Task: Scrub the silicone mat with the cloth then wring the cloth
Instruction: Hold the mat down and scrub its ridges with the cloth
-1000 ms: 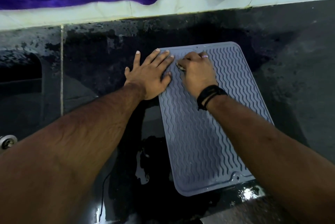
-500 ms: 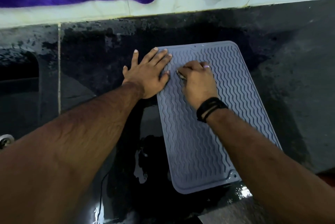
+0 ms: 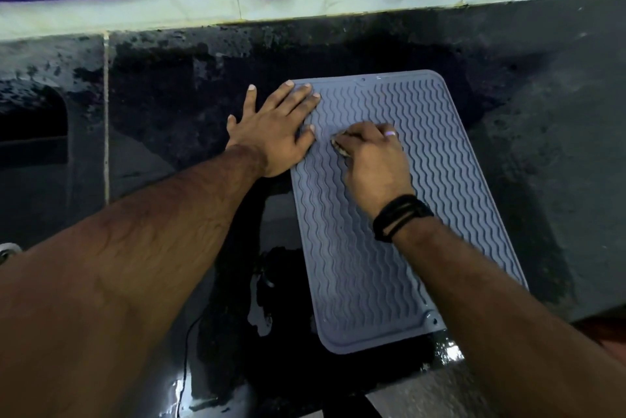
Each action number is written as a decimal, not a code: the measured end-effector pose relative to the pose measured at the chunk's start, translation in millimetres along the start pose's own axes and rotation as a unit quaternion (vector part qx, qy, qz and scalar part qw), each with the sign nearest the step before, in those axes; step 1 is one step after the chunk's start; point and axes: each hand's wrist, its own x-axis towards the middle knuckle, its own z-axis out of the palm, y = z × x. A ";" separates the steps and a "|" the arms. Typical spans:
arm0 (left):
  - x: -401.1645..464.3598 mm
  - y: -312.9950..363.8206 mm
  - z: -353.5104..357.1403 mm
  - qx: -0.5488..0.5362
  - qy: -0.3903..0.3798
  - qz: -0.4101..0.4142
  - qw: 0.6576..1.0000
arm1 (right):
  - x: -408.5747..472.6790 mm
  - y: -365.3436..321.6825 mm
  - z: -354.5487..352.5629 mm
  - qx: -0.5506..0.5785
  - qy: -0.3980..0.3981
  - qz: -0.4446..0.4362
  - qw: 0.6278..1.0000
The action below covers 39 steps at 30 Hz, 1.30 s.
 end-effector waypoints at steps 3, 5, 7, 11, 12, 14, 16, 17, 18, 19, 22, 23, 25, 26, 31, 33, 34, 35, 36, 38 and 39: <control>-0.4 -0.6 0.1 -0.001 -0.003 -0.004 1.000 | 2.0 1.8 0.4 -0.009 -0.008 -0.007 1.000; -0.4 0.6 -0.3 0.000 -0.006 -0.006 1.000 | 16.0 -0.7 -0.1 -0.017 -0.006 0.002 1.000; -0.2 1.5 -0.3 -0.001 -0.004 -0.008 1.000 | 26.1 -5.0 -1.2 -0.016 -0.007 0.014 1.000; -1.9 1.9 -0.7 -0.003 0.004 -0.004 1.000 | 10.2 -5.9 -2.9 0.016 -0.005 0.023 1.000; -2.2 2.2 -0.9 -0.005 0.005 -0.002 1.000 | 0.0 -4.6 -2.8 0.018 -0.004 0.019 1.000; -2.8 2.6 -1.2 -0.006 0.010 0.001 1.000 | -18.3 -2.0 -3.2 0.019 -0.011 0.013 1.000; -3.1 2.4 -1.3 -0.002 0.013 0.001 1.000 | -21.2 -0.1 -2.6 0.013 -0.016 0.011 1.000; -3.1 2.7 -1.4 -0.001 0.011 0.001 1.000 | -16.2 0.2 -2.1 0.008 -0.012 0.011 1.000; -2.9 3.0 -1.5 -0.001 0.009 0.000 1.000 | -9.3 -0.3 -1.7 0.003 -0.007 0.012 1.000; -2.5 3.1 -1.3 -0.001 0.008 -0.001 1.000 | -2.1 -1.6 -1.4 -0.002 -0.003 0.014 1.000; -1.4 2.3 -0.2 0.003 0.005 -0.007 1.000 | 10.5 -5.8 -0.2 0.007 -0.001 0.026 1.000; -1.4 2.1 0.0 0.004 0.005 -0.008 1.000 | 7.8 -5.8 -0.1 0.014 -0.002 0.031 0.999; -1.5 2.1 0.4 0.004 0.005 -0.007 1.000 | -9.4 -4.5 -0.8 0.020 -0.004 0.027 0.999; -1.2 1.9 0.4 0.004 0.006 -0.006 1.000 | -21.3 -3.9 -1.5 0.022 -0.004 0.022 1.000; -1.5 1.5 0.8 0.007 0.008 -0.003 1.000 | -34.4 -1.0 -2.8 0.025 -0.010 0.019 0.999; -1.4 1.8 0.7 0.007 0.011 -0.002 1.000 | -19.4 -2.8 -1.6 0.010 -0.009 0.022 1.000; -1.4 1.7 0.8 0.008 0.012 -0.002 1.000 | -13.5 -4.6 -1.4 0.011 -0.006 0.027 1.000; -1.4 1.3 1.0 0.009 0.014 -0.001 1.000 | -10.0 -6.0 -1.2 0.016 -0.004 0.034 0.999; -1.5 1.0 1.0 0.010 0.014 0.001 1.000 | -10.0 -6.8 -1.5 0.021 -0.005 0.038 0.999; -1.8 0.9 1.6 0.012 0.014 0.001 1.000 | -21.8 -6.5 -3.3 0.026 -0.012 0.034 0.999; -1.1 0.6 1.8 0.012 0.013 0.000 1.000 | -31.6 -5.4 -4.5 0.033 -0.008 0.029 0.999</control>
